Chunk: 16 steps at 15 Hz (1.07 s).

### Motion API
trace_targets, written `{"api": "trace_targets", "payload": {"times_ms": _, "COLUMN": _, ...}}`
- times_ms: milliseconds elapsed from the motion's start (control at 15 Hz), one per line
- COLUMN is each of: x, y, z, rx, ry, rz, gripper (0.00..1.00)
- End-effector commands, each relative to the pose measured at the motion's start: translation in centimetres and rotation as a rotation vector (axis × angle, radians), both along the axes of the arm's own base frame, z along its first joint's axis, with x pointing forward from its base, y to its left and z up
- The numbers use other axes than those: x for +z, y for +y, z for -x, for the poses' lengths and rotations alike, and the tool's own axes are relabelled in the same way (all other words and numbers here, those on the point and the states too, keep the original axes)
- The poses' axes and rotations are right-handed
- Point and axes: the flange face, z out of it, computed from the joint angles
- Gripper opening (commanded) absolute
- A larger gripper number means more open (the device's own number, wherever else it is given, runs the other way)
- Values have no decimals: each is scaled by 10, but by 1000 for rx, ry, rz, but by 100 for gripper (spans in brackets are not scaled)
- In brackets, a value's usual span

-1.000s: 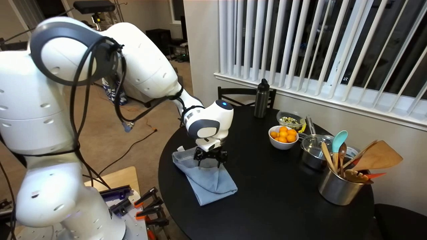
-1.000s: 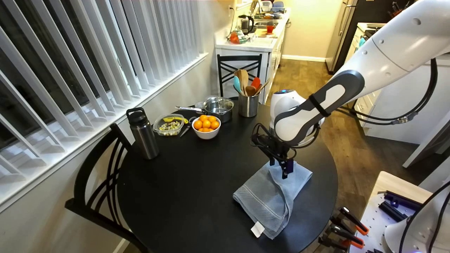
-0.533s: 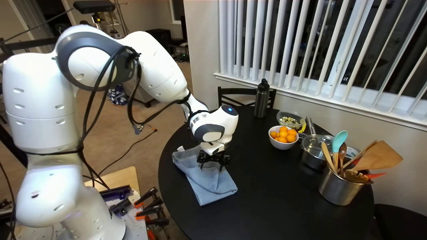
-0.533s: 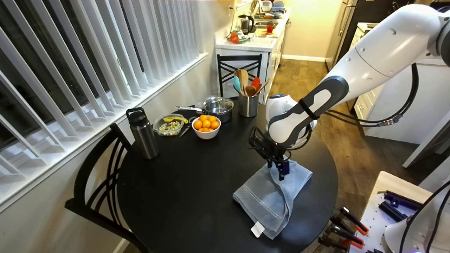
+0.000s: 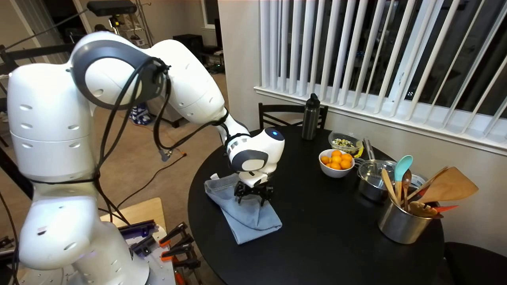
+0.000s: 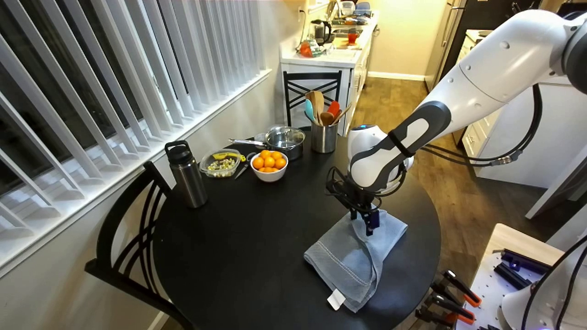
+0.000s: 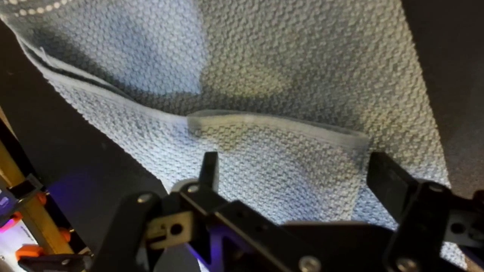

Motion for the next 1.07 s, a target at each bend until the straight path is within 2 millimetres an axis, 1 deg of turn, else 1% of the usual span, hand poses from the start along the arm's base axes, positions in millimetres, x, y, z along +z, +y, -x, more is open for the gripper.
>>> {"api": "trace_targets", "payload": {"times_ms": 0, "x": -2, "y": -1, "z": 0, "rx": 21, "ry": 21, "rz": -30, "gripper": 100}}
{"api": "trace_targets", "payload": {"times_ms": 200, "x": -2, "y": -1, "z": 2, "rx": 21, "ry": 52, "rz": -35, "gripper": 100}}
{"api": "trace_targets", "payload": {"times_ms": 333, "x": -1, "y": -1, "z": 4, "rx": 23, "ry": 65, "rz": -37, "gripper": 74}}
{"api": "trace_targets", "payload": {"times_ms": 400, "x": 0, "y": -1, "z": 4, "rx": 22, "ry": 70, "rz": -38, "gripper": 68}}
{"api": "trace_targets", "payload": {"times_ms": 467, "x": 1, "y": -1, "z": 4, "rx": 23, "ry": 73, "rz": -39, "gripper": 60}}
{"api": "trace_targets", "payload": {"times_ms": 800, "x": 5, "y": -5, "z": 0, "rx": 14, "ry": 71, "rz": -37, "gripper": 27}}
{"api": "trace_targets", "payload": {"times_ms": 933, "x": 7, "y": -7, "z": 0, "rx": 10, "ry": 68, "rz": -35, "gripper": 16}}
{"api": "trace_targets", "payload": {"times_ms": 1000, "x": 8, "y": -9, "z": 0, "rx": 6, "ry": 67, "rz": -32, "gripper": 8}}
